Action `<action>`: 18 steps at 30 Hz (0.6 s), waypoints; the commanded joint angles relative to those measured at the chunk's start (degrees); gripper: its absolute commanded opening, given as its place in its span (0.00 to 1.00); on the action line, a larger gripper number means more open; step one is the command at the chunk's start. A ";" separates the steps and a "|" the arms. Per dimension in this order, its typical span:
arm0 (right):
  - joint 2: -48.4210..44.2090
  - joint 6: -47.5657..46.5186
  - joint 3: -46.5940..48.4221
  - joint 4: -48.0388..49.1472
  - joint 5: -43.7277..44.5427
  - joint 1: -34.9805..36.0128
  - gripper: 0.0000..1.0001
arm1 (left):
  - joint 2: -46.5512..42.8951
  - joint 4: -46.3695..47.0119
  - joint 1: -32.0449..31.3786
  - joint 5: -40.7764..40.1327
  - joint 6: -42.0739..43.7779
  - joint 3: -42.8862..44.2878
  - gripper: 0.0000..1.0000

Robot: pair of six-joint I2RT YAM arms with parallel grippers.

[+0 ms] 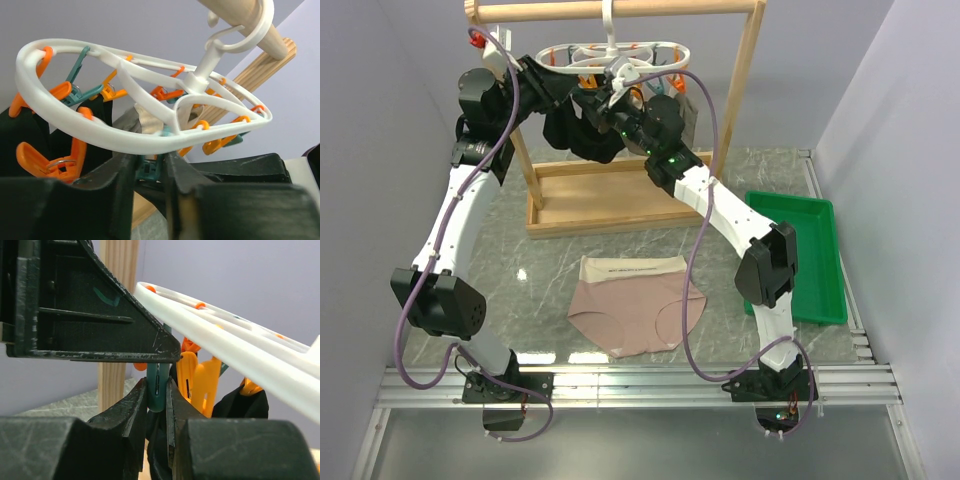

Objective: Clip the underwear to the hanger

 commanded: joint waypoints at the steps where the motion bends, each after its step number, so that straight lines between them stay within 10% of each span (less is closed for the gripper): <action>1: -2.95 -0.60 -0.73 -0.45 -3.76 1.16 0.00 | -1.43 8.30 0.54 -2.77 -1.65 0.77 0.24; 5: -4.17 -1.04 -2.92 -0.28 -3.58 1.07 0.12 | -1.43 8.21 0.45 -2.41 -1.48 0.77 0.00; 12: -10.75 -1.57 -12.75 -1.76 -4.81 0.98 0.51 | -1.08 8.21 0.45 -1.80 -0.95 1.12 0.00; 18: -18.67 -1.31 -24.96 -9.75 -8.06 1.25 0.60 | -0.90 7.94 0.45 -1.89 -0.16 1.56 0.01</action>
